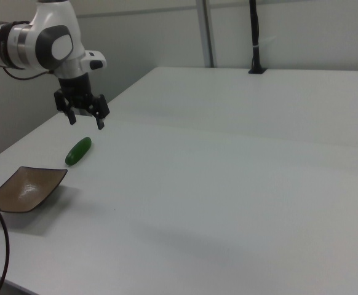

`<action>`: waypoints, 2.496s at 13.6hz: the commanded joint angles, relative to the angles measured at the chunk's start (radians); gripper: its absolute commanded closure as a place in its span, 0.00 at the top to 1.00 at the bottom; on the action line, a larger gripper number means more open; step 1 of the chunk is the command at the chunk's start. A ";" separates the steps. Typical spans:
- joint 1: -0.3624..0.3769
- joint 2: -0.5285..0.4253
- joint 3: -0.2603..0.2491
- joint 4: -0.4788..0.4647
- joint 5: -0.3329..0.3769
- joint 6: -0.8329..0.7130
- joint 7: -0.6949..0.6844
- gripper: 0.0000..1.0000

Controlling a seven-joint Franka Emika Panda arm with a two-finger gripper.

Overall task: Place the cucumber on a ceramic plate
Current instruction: 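Move the gripper over the green cucumber and lower it, then close the gripper around the cucumber's middle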

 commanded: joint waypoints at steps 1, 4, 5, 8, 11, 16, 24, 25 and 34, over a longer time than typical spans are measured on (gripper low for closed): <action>0.078 0.092 -0.005 0.119 0.000 0.096 0.118 1.00; 0.133 0.201 -0.005 0.258 -0.009 0.115 0.149 1.00; 0.149 0.235 -0.007 0.301 -0.014 0.125 0.184 1.00; 0.199 0.296 -0.005 0.311 -0.072 0.318 0.293 1.00; 0.230 0.379 -0.005 0.305 -0.075 0.502 0.292 1.00; 0.271 0.479 -0.005 0.314 -0.120 0.644 0.291 1.00; 0.324 0.612 -0.007 0.320 -0.198 0.769 0.295 1.00; 0.328 0.637 -0.007 0.320 -0.224 0.789 0.298 1.00; 0.342 0.705 -0.007 0.313 -0.272 0.843 0.344 1.00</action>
